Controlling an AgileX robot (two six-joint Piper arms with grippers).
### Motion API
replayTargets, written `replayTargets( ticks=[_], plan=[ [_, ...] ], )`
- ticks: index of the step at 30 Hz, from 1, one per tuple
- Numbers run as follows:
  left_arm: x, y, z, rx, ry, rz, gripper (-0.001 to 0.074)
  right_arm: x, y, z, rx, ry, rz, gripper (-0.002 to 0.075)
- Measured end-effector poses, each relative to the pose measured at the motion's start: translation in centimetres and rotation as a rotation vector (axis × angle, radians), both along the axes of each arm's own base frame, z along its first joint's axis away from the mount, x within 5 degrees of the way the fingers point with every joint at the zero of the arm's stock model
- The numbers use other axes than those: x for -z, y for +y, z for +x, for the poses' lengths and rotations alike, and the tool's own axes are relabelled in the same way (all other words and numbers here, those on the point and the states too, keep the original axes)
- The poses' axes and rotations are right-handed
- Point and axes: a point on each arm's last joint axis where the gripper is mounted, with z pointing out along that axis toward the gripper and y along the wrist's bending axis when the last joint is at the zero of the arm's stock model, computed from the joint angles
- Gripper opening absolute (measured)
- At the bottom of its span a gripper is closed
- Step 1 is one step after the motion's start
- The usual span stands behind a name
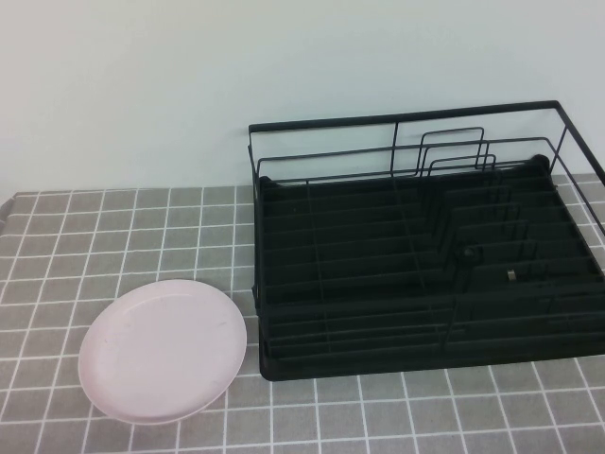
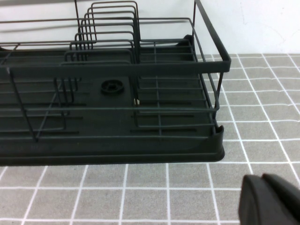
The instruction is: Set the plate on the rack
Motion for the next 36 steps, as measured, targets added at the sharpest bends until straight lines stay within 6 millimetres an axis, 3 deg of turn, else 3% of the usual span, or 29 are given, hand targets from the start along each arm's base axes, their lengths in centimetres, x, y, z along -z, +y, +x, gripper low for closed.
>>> replayTargets(
  ticks=[3, 7, 10, 14, 15, 22, 29, 36],
  plan=[
    [0.0, 0.0, 0.0, 0.000, -0.005, -0.003, -0.0002, -0.1, 0.0, 0.0, 0.000, -0.009, 0.006, -0.0003],
    [-0.6, -0.3, 0.1, 0.004, -0.067, -0.170, -0.0002, -1.2, 0.4, 0.2, -0.009, -0.115, 0.180, -0.0003],
    [-1.1, -0.6, 0.2, 0.005, -0.115, -0.374, -0.0002, -2.4, 0.3, 0.2, 0.005, -0.231, 0.380, -0.0003],
    [-1.4, -1.0, 0.2, 0.014, -0.127, -0.622, -0.0002, -3.2, -0.2, 0.2, 0.067, -0.288, 0.830, -0.0003],
    [-1.5, -1.1, 0.2, 0.015, -0.128, -0.683, -0.0002, -3.4, -0.4, 0.2, 0.084, -0.315, 0.858, -0.0003],
    [-1.8, -1.4, 0.2, 0.026, -0.133, -0.902, -0.0002, -3.6, -0.6, 0.2, 0.093, -0.354, 0.709, -0.0003],
    [-2.4, -1.6, 0.1, 0.036, -0.144, -1.201, -0.0002, -3.5, -0.6, 0.2, 0.096, -0.349, 0.740, -0.0003],
    [-2.6, -1.1, 0.2, -0.003, -0.191, -1.272, -0.0002, -3.3, -0.3, 0.2, 0.070, -0.304, 0.745, -0.0003]
  ],
)
